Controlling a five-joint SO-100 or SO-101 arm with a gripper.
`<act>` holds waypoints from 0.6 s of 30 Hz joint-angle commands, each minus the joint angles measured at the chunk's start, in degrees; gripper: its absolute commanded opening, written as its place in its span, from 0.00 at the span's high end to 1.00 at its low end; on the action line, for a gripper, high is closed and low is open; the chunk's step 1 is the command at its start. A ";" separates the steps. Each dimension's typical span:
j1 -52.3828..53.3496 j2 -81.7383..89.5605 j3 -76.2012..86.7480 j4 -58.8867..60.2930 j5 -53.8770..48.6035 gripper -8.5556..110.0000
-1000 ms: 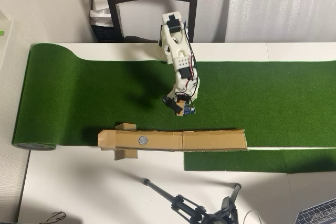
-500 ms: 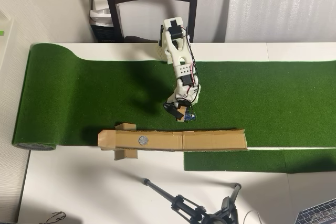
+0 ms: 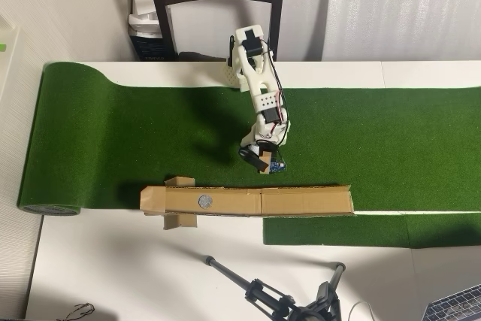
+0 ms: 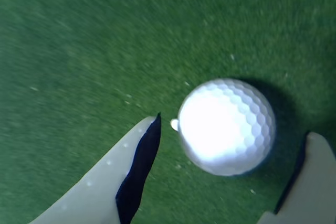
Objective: Pick up the golf ball and place it on the gray mark at the back.
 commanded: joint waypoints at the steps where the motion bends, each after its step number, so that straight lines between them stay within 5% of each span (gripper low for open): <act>1: -0.26 -0.97 -4.57 0.70 -0.35 0.56; 18: 0.53 0.26 -4.92 -0.26 0.18 0.56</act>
